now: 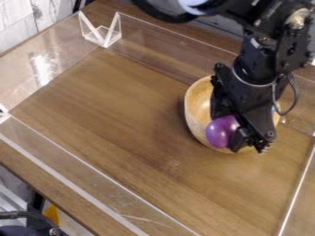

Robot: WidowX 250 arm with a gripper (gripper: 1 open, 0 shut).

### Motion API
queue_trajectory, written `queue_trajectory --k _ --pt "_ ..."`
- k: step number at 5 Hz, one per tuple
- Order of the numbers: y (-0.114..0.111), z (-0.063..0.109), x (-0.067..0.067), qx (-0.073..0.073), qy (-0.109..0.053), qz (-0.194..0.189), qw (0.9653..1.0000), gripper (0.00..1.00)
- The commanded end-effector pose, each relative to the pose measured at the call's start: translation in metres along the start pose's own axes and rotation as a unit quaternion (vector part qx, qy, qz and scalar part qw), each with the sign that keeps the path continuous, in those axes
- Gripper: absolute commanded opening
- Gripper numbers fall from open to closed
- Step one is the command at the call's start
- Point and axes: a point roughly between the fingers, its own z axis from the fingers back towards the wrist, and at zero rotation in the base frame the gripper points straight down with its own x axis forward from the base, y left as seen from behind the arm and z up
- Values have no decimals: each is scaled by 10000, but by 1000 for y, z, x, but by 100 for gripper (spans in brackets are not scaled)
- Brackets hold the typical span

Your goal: Put the purple eggplant in the brown bowl

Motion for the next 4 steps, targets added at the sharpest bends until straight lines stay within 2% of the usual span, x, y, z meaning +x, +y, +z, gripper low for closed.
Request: queue_trajectory --k 1,2,4 --pt "7 6 3 66 -177 34 9998 0" --pt "8 3 2 63 -169 75 9998 100" --pt "12 3 0 102 -164 163 9997 100"
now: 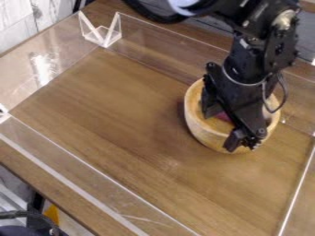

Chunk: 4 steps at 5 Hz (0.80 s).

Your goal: Put the purple eggplant in the brown bowl

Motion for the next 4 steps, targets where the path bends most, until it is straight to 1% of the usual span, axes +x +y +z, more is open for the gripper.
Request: queue_trajectory --k 1,2,4 --pt "6 9 3 75 -165 86 9998 100" --pt "7 9 2 97 -158 114 9998 0" --pt "4 3 0 107 -117 119 9998 0"
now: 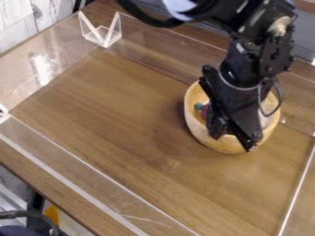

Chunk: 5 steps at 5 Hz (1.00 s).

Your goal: Put the purple eggplant in the brown bowl

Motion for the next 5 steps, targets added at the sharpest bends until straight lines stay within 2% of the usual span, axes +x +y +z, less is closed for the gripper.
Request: queue_trajectory --k 1,3,4,5 --pt "-1 1 4 39 -130 -13 9999 0" --pt "-11 -13 5 23 -80 -60 9999 0" --pt "-11 -14 3 25 -52 -50 10000 100" --pt "-13 -19 9 18 -40 -67 10000 0"
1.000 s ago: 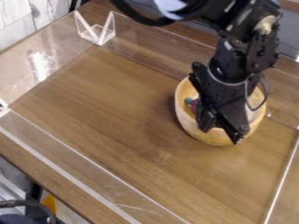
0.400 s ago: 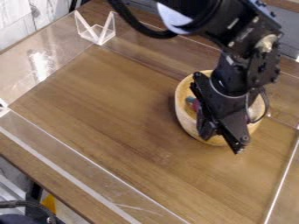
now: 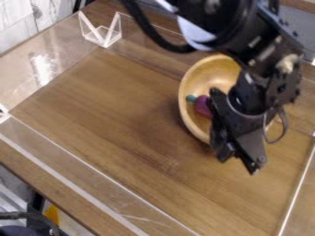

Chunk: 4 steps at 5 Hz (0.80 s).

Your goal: Put the purple eggplant in the brown bowl

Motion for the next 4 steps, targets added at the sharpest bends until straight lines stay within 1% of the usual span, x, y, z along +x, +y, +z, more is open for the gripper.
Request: queue_trajectory --k 1,2,4 --pt "7 10 12 94 -212 33 9997 0" --pt "9 9 18 130 -226 19 9997 0" --pt "1 4 26 126 -215 22 9997 0"
